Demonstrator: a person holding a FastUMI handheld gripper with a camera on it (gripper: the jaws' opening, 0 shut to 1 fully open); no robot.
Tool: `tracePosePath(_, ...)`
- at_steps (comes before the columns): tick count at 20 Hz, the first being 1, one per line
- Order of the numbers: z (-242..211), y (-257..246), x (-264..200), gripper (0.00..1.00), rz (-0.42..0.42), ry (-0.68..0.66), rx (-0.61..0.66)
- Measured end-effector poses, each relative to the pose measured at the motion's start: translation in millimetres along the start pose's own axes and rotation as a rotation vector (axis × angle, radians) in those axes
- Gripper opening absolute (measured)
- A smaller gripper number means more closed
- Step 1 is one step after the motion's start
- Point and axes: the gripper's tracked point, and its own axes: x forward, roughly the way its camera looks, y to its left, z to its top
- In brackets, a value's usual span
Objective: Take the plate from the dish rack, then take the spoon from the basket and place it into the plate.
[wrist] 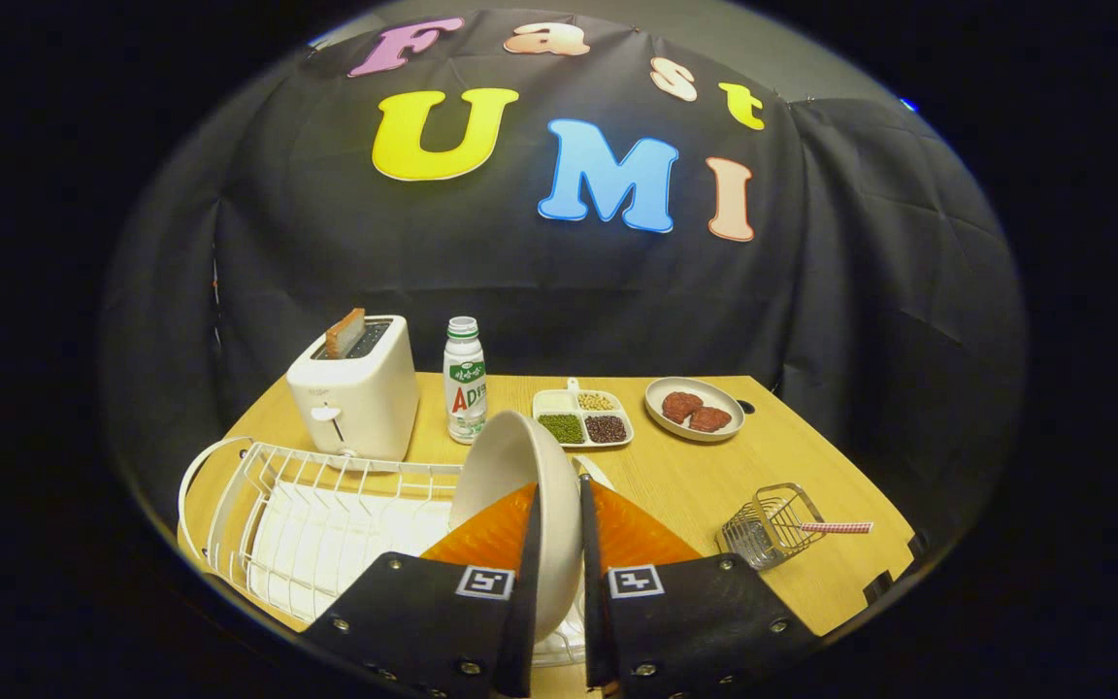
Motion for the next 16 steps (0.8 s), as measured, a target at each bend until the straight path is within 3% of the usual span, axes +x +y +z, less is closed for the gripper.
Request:
tracePosePath(2,0.3,-3.0,7.3,0.21,-0.032,0.017,-0.020)
tracePosePath(4,-2.0,-9.0,7.8,0.15,-0.105,0.052,-0.074)
tracePosePath(8,5.4,-15.2,8.5,0.01,-0.174,0.055,-0.119)
tracePosePath(14,26.1,-5.3,-5.3,0.00,-0.235,0.023,-0.218)
tracePosePath(16,38.1,-5.7,-13.3,0.01,-0.290,-0.007,-0.287)
